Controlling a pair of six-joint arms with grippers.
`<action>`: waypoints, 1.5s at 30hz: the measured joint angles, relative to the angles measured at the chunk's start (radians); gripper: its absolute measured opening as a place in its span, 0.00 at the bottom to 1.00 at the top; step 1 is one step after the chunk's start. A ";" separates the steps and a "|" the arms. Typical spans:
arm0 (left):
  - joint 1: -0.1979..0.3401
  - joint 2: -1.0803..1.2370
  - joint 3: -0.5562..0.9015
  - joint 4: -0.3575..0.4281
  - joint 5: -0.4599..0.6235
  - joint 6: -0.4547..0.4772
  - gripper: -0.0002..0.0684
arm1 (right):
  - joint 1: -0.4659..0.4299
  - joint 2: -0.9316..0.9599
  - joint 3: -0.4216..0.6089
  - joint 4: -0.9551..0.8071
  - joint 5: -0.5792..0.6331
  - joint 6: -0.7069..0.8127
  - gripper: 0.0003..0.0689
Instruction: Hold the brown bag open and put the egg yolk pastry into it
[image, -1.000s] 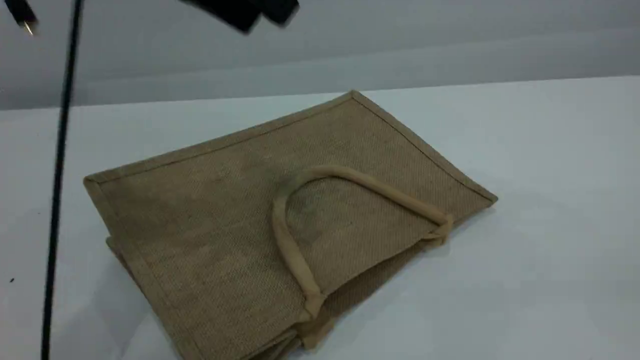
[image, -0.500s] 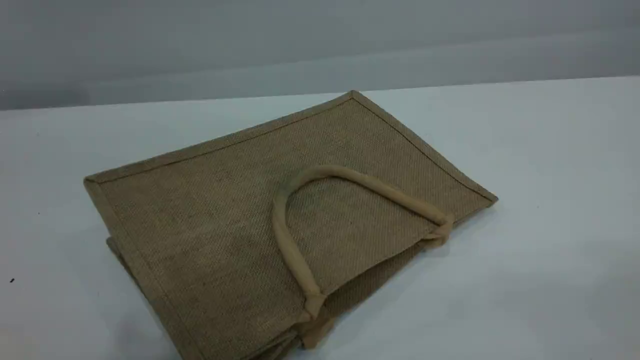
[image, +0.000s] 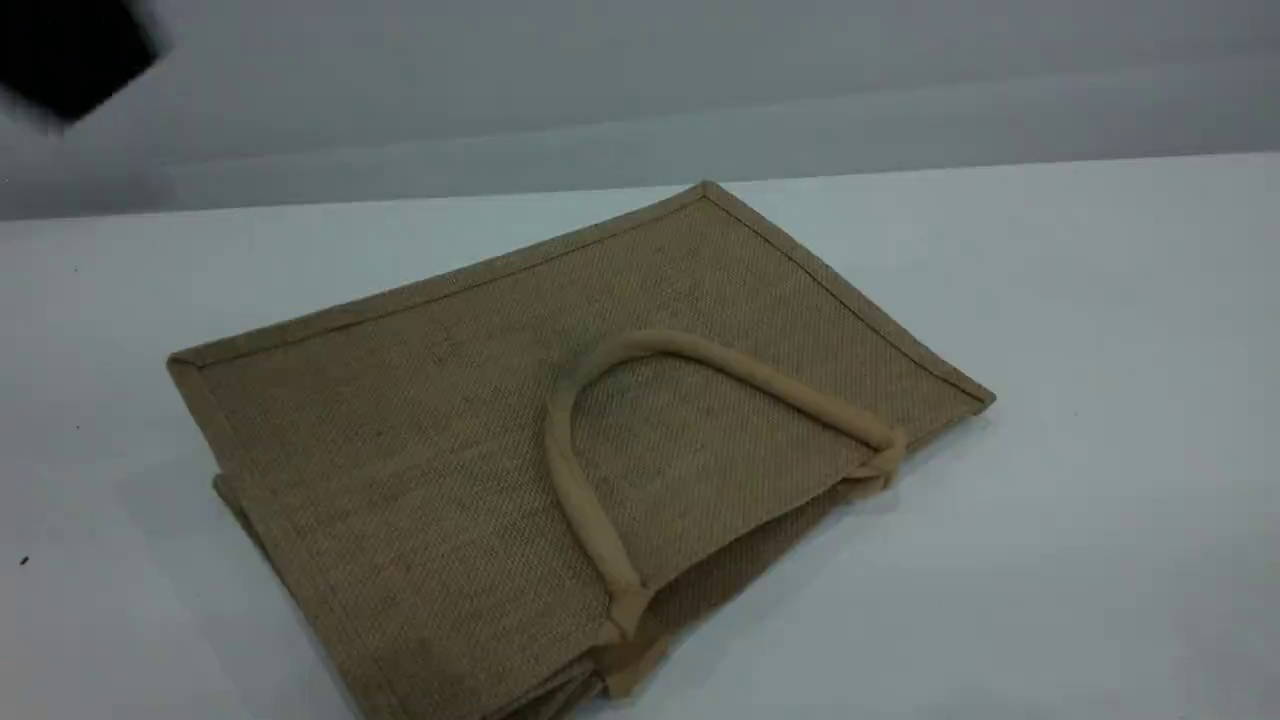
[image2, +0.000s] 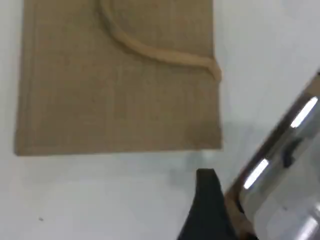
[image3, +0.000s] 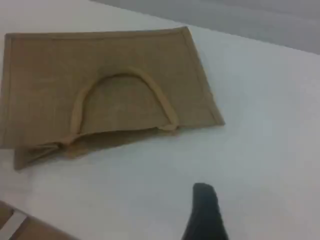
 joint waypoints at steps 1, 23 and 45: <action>0.000 -0.031 0.030 -0.035 0.000 0.018 0.71 | 0.000 0.000 0.000 0.000 0.000 0.000 0.65; 0.001 -0.830 0.635 -0.180 -0.130 -0.065 0.71 | 0.000 0.000 0.000 0.001 0.001 0.000 0.65; 0.025 -1.030 0.637 -0.184 -0.145 -0.062 0.71 | -0.238 0.000 0.000 0.007 0.001 0.000 0.65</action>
